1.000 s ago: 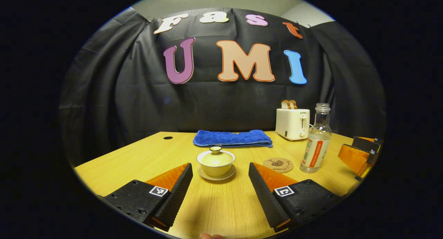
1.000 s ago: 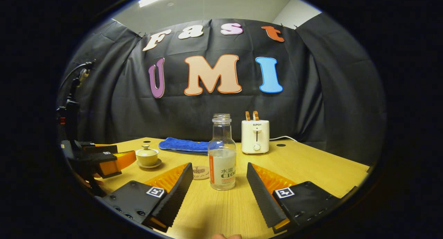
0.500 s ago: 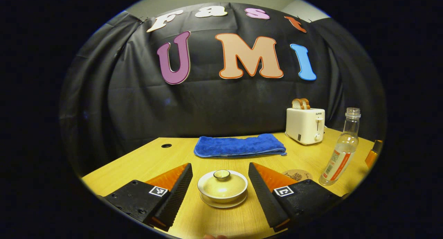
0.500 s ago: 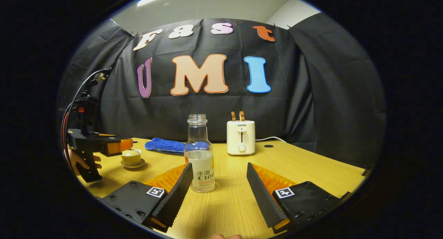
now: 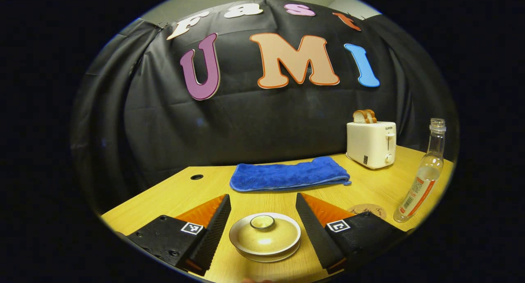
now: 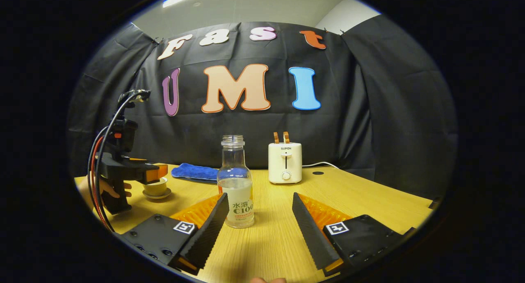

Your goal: Open the teacup lid with one hand, grasp the water bottle and pour water into the teacup with the other hand; after pouring, place the water bottle on the coaster and then close the teacup lid.

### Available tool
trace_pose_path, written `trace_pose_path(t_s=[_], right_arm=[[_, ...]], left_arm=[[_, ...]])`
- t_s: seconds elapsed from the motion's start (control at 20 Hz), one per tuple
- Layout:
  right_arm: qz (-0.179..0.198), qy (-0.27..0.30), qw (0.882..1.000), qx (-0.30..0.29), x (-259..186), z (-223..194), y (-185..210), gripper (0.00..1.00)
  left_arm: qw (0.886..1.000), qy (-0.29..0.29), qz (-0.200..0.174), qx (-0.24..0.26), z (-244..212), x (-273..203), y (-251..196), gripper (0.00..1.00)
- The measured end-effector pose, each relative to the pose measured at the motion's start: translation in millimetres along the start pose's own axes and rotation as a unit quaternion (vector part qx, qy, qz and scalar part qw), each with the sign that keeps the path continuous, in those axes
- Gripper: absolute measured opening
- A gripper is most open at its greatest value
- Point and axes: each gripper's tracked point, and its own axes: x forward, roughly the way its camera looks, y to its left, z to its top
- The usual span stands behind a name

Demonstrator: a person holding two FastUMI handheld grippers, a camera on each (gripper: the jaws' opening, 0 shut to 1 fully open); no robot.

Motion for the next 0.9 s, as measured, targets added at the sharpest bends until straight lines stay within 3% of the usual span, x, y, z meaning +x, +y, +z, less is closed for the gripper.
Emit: trace_pose_path(t_s=[0.25,0.45,0.75,0.85,0.9], right_arm=[[-0.001,0.000,1.000,0.000,1,0,-5,0.96],[-0.002,0.000,1.000,0.000,1,0,-7,0.96],[-0.004,0.000,1.000,0.000,2,0,-8,0.99],[-0.004,0.000,1.000,0.000,3,0,-8,0.96],[-0.004,0.000,1.000,0.000,2,0,-8,0.99]], left_arm=[[1.000,0.004,-0.001,-0.002,-4,10,-5,0.90],[1.000,0.013,0.003,-0.007,-13,12,-2,0.82],[1.000,0.018,0.000,-0.012,-20,14,-3,0.82],[1.000,0.016,0.002,-0.010,-19,14,0,0.77],[1.000,0.018,0.005,-0.008,-20,16,0,0.67]])
